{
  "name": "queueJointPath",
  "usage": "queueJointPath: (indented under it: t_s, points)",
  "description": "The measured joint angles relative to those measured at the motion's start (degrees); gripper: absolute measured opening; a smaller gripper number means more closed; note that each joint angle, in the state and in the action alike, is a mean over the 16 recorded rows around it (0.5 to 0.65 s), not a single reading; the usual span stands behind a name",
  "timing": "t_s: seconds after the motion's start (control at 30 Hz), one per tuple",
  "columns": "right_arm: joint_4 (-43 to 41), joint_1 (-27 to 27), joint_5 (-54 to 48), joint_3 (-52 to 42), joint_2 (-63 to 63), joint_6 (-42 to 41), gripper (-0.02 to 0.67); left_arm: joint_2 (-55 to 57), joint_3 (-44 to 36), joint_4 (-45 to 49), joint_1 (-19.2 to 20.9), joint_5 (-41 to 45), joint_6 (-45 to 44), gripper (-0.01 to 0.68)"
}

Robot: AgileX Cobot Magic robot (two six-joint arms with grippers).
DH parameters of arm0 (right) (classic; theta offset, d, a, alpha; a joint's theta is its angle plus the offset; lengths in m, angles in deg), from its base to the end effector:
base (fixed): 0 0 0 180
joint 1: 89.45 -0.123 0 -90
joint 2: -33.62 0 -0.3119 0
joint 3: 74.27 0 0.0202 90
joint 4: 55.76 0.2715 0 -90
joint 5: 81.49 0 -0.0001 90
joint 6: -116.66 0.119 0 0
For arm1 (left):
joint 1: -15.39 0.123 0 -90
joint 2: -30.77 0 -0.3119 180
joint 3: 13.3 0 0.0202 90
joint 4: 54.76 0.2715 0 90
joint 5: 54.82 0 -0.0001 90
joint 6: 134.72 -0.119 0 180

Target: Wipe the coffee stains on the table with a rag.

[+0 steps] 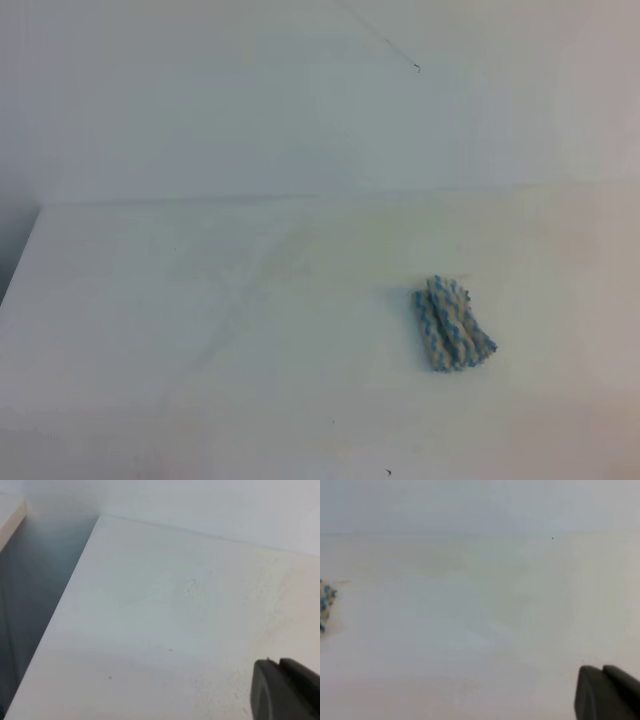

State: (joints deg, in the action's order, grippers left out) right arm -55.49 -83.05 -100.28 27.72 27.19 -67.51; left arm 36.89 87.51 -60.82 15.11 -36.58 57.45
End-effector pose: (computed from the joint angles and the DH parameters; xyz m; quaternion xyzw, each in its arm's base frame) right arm 0.0737 -0.0081 0.1770 0.0165 0.7837 -0.0552 0.6185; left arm 0.0744 -0.0043 0.1708 -0.1103 0.7772 -0.1108 0.6095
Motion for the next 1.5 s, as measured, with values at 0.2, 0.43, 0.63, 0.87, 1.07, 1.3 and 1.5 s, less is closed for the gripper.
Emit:
queueJointPath:
  t_s: [0.2, 0.43, 0.63, 0.87, 1.07, 1.3, 1.5]
  points:
    - [0.03, -2.29, 0.0, 0.0, 0.0, -1.18, -0.004, 0.3, 0.32, 0.0, 0.0, 0.11, 0.0, -0.001]
    - [0.28, -4.5, 0.2, -0.1, 0.06, -1.1, -0.004, 0.4, 0.49, -0.01, 0.0, 0.11, 0.0, -0.001]
    - [0.53, -4.62, 0.26, -0.1, 0.06, -0.94, -0.004, 0.4, 0.32, 0.0, 0.0, 0.06, 0.0, -0.001]
    - [0.57, -4.61, 0.28, 0.0, 0.0, -0.94, -0.004, 0.1, -0.16, 0.0, 0.0, -0.11, 0.0, 0.0]
    - [0.57, -4.61, 0.35, 0.0, 0.0, -0.93, -0.004, -0.1, -0.32, 0.0, 0.0, -0.17, -0.01, 0.0]
    - [0.58, -4.61, 0.42, -0.1, -0.03, -0.92, -0.004, -0.1, 0.16, 0.0, 0.0, 0.0, 0.0, -0.001]
    - [0.58, -4.61, 0.42, -0.14, -0.05, -0.92, -0.004, -0.2, 0.22, 0.0, 0.0, 0.02, 0.0, -0.001]
